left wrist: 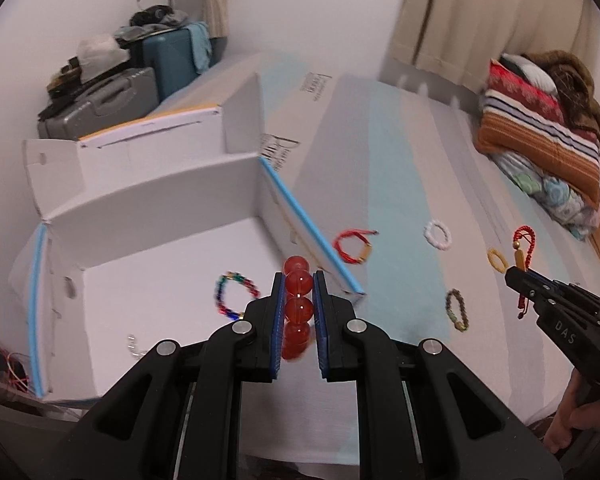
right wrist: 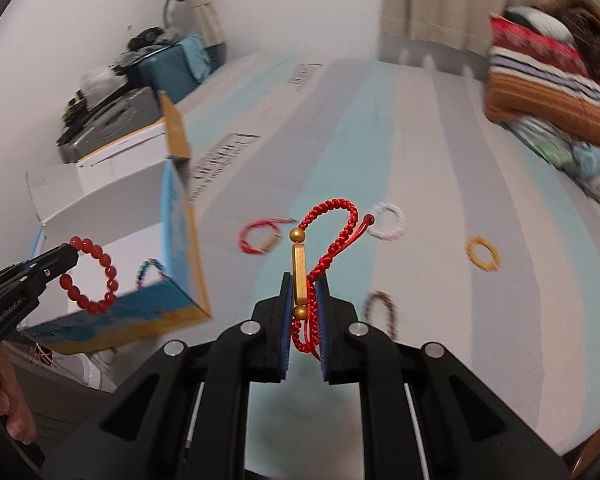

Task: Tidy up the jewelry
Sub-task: 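Carry the red bead bracelet and red cord bracelet over the white box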

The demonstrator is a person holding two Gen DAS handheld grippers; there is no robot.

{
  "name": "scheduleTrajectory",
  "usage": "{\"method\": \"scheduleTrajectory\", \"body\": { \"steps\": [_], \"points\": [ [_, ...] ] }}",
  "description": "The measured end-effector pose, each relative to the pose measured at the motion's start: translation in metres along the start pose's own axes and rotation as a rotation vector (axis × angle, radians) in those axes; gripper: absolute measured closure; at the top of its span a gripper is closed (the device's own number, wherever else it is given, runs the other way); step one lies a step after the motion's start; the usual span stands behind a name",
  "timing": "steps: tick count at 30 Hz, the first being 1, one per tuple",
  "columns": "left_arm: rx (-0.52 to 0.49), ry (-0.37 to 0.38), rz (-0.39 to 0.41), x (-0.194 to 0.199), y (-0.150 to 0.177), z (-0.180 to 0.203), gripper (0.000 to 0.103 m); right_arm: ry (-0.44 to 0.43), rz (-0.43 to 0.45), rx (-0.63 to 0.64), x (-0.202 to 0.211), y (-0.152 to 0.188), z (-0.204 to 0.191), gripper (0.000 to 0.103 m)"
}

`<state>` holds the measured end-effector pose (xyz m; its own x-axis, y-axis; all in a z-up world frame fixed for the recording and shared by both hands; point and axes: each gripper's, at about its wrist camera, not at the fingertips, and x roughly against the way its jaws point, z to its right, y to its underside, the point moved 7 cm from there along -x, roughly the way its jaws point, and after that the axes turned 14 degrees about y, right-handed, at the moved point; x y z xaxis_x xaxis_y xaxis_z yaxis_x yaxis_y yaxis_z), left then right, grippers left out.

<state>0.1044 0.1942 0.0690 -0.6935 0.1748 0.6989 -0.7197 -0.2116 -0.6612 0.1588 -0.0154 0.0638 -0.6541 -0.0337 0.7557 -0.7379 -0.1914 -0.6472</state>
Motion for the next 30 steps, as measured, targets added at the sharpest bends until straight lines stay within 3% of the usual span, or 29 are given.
{"method": "scheduleTrajectory", "body": {
  "steps": [15,30],
  "points": [
    [0.09,-0.105,0.041,0.052,-0.009,-0.1,0.091,-0.144,0.035,0.175,0.018,-0.037,-0.15,0.093],
    [0.209,-0.174,-0.025,0.042,0.025,-0.182,0.091,-0.179,-0.055,0.305,-0.023,-0.027,-0.242,0.093]
  ]
}}
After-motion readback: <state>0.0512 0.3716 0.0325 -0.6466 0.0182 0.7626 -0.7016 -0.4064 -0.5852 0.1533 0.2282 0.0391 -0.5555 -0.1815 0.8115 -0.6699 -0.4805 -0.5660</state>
